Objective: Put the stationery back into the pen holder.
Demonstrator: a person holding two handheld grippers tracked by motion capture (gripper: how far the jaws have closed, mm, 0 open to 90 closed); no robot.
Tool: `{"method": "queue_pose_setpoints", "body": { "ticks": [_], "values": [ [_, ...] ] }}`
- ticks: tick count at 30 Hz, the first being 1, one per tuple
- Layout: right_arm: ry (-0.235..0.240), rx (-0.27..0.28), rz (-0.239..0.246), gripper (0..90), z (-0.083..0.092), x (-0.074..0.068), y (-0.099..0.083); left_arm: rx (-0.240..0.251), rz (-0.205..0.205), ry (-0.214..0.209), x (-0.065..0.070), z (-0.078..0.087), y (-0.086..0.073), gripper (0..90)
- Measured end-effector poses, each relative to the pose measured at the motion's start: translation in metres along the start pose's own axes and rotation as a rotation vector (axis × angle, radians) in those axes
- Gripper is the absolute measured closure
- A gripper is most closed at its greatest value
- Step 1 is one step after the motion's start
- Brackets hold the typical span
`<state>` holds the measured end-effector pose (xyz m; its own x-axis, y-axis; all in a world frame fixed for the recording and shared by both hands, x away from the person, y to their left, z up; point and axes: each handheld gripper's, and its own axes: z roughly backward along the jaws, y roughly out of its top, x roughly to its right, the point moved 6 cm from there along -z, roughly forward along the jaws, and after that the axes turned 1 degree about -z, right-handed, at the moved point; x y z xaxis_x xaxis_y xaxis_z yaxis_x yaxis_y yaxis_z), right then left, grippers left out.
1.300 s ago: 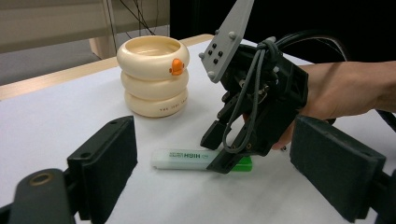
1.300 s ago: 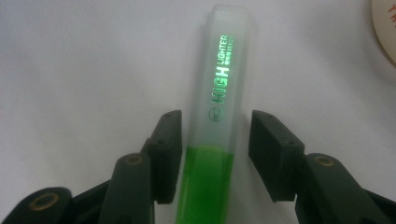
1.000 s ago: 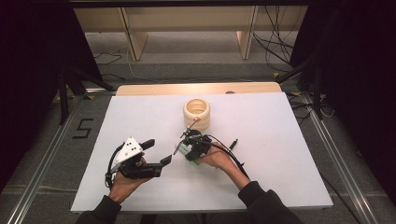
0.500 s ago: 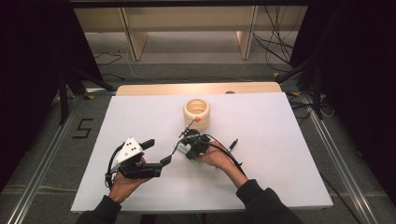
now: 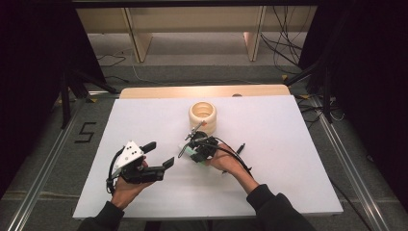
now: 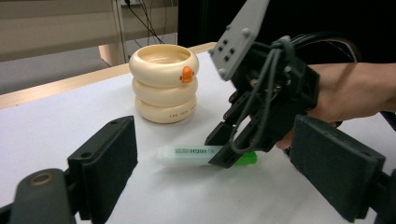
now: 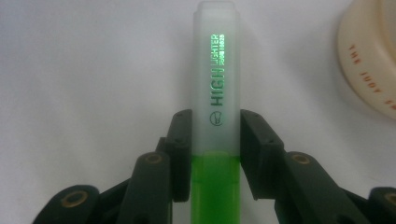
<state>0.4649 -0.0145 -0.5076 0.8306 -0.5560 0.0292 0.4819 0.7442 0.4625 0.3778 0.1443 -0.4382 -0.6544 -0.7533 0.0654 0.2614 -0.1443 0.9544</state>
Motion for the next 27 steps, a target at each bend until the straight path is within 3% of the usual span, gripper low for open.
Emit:
{"method": "queue_pose_setpoints", "body": {
  "ticks": [7, 11, 15, 24, 27],
  "values": [
    [-0.048, 0.107, 0.128, 67.0, 0.023, -0.007, -0.002, -0.009, 0.005, 0.014, -0.002, -0.001, 0.000, 14.4],
    [-0.103, 0.164, 0.240, 67.0, 0.038, -0.017, -0.012, -0.023, 0.001, 0.018, -0.003, -0.002, -0.001, 14.4],
    [-0.119, 0.198, 0.304, 67.0, 0.047, -0.025, -0.026, -0.032, 0.000, 0.013, -0.002, -0.003, -0.001, 14.4],
    [-0.173, 0.248, 0.337, 67.0, 0.056, -0.026, -0.045, -0.052, 0.009, 0.009, -0.003, -0.005, 0.000, 14.4],
    [-0.198, 0.267, 0.369, 67.0, 0.060, -0.028, -0.049, -0.059, 0.015, -0.001, -0.004, -0.005, 0.002, 14.4]
  ]
}}
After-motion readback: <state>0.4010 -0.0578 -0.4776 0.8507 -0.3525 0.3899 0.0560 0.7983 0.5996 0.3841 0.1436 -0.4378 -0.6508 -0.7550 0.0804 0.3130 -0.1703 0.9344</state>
